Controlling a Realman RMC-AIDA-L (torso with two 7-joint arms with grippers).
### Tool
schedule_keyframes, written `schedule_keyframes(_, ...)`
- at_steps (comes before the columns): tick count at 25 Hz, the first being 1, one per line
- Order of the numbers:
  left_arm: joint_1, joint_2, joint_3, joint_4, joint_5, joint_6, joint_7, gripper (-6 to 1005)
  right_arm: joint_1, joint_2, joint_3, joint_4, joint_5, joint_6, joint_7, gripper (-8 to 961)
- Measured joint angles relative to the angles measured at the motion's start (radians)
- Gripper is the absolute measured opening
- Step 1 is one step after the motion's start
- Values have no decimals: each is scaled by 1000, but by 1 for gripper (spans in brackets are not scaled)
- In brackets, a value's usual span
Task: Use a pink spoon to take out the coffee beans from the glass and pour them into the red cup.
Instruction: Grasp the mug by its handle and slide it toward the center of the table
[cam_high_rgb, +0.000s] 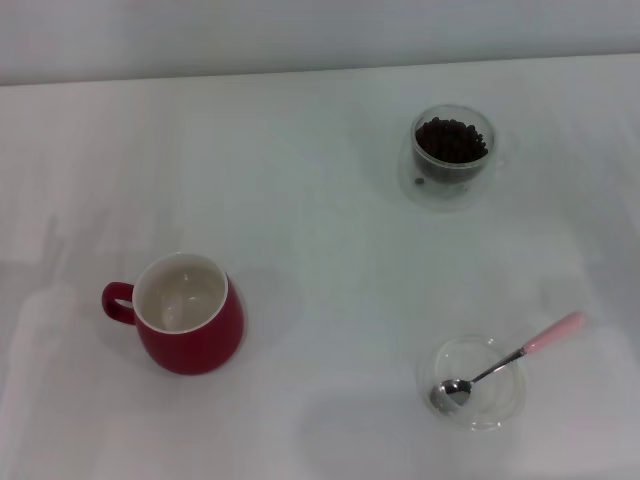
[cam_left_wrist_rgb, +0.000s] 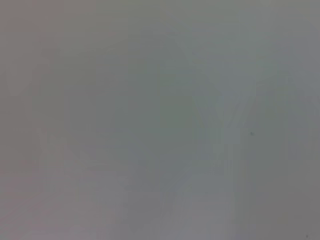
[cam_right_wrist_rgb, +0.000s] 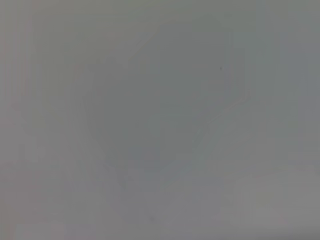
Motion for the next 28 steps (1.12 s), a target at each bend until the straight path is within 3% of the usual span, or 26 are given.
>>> schedule_keyframes(15,25,0,3,-1,18,-16,0,739,4,0,-2,1,0,1,0,247)
schedule_keyframes(28,131,1,3,0,169,-67,0,738,13,0,-1,-12,0,0,0,246)
